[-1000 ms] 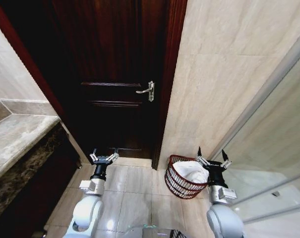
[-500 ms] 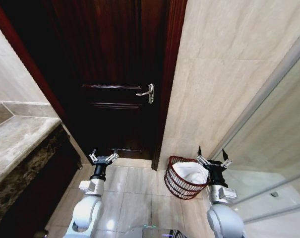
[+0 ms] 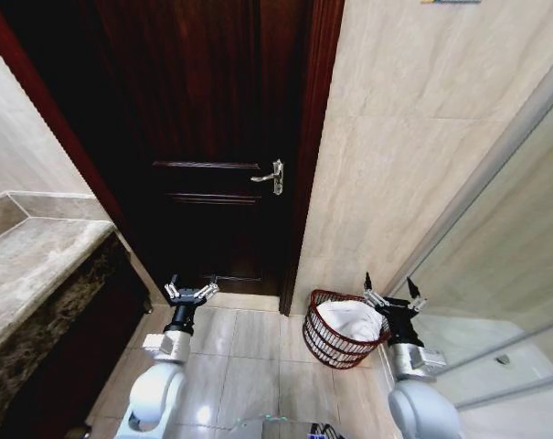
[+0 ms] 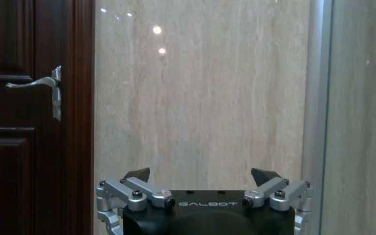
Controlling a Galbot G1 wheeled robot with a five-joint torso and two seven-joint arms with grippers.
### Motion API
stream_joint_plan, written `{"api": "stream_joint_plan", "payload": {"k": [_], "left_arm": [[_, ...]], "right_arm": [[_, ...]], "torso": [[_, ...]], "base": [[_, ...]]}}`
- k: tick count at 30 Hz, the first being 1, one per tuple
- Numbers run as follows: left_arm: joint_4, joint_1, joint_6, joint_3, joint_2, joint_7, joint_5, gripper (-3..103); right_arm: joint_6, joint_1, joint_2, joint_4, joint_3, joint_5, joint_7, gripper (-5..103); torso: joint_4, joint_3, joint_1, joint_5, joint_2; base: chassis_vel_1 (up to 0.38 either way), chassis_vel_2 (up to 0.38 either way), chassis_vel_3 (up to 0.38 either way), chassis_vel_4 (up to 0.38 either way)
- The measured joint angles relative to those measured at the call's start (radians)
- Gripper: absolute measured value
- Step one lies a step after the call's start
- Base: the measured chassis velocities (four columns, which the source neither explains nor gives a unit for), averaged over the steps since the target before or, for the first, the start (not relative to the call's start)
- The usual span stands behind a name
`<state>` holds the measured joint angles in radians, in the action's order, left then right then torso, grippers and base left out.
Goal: Discard the used towel into the hamper.
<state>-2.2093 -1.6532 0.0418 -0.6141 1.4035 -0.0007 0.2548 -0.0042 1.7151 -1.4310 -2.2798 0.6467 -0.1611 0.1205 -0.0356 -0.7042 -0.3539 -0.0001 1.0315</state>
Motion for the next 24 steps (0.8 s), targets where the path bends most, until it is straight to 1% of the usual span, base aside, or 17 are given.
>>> {"api": "stream_joint_plan", "payload": {"k": [2,3,6,7,9,10,11,13,15,17,20,24], "left_arm": [[-0.016,0.001,-0.039,-0.015,-0.017,0.000,0.003,100],[-0.016,0.001,-0.039,-0.015,-0.017,0.000,0.003,100],[-0.011,0.012,-0.036,-0.043,-0.035,-0.003,-0.005,100],[-0.011,0.012,-0.036,-0.043,-0.035,-0.003,-0.005,100],[0.001,0.010,-0.010,-0.078,-0.039,-0.003,-0.019,100],[0.012,0.008,0.012,-0.097,-0.039,0.001,-0.029,100],[0.012,0.008,0.012,-0.097,-0.039,0.001,-0.029,100],[0.036,0.003,0.058,-0.130,-0.038,0.016,-0.047,100],[0.057,-0.005,0.090,-0.151,-0.034,0.024,-0.052,100],[0.063,-0.007,0.098,-0.156,-0.030,0.025,-0.052,100],[0.082,-0.020,0.119,-0.166,-0.005,0.027,-0.053,100],[0.086,-0.032,0.125,-0.161,0.007,0.028,-0.055,100]], "right_arm": [[-0.012,0.017,-0.025,-0.011,0.031,-0.021,-0.041,100],[-0.012,0.017,-0.025,-0.011,0.031,-0.021,-0.041,100],[-0.005,0.045,-0.048,-0.020,0.051,-0.033,-0.071,100],[-0.005,0.045,-0.048,-0.020,0.051,-0.033,-0.071,100],[0.027,0.054,-0.059,-0.011,0.064,-0.020,-0.089,100],[0.040,0.057,-0.063,-0.002,0.068,-0.014,-0.097,100],[0.040,0.057,-0.063,-0.002,0.068,-0.014,-0.097,100],[0.065,0.057,-0.073,0.011,0.076,0.002,-0.111,100],[0.085,0.054,-0.080,0.026,0.080,0.020,-0.129,100],[0.090,0.052,-0.083,0.029,0.080,0.026,-0.134,100],[0.093,0.046,-0.102,0.030,0.062,0.054,-0.148,100],[0.090,0.053,-0.107,0.024,0.035,0.064,-0.155,100]], "torso": [[0.0001,-0.008,-0.007,0.0000,0.015],[0.0001,-0.008,-0.007,0.0000,0.015],[0.0003,-0.021,-0.017,0.0000,0.037],[0.0003,-0.021,-0.017,0.0000,0.037],[0.0002,-0.028,-0.023,-0.0002,0.050],[0.0002,-0.031,-0.025,0.0001,0.056],[0.0002,-0.031,-0.025,0.0001,0.056],[0.0001,-0.037,-0.031,-0.0001,0.068],[0.0000,-0.044,-0.036,0.0000,0.079],[0.0000,-0.046,-0.038,0.0000,0.084],[0.0001,-0.057,-0.047,0.0000,0.104],[0.0001,-0.065,-0.054,-0.0001,0.119]], "base": [[0.000,0.000,0.000,0.000],[0.000,0.000,0.000,0.000],[0.000,0.000,0.000,0.000],[0.000,0.000,0.000,0.000],[0.000,0.000,0.000,0.000],[0.000,0.000,0.000,0.000],[0.000,0.000,0.000,0.000],[0.000,0.000,0.000,0.000],[0.000,0.000,0.000,0.000],[0.000,0.000,0.000,0.000],[0.000,0.000,0.000,0.000],[0.000,0.000,0.000,0.000]]}}
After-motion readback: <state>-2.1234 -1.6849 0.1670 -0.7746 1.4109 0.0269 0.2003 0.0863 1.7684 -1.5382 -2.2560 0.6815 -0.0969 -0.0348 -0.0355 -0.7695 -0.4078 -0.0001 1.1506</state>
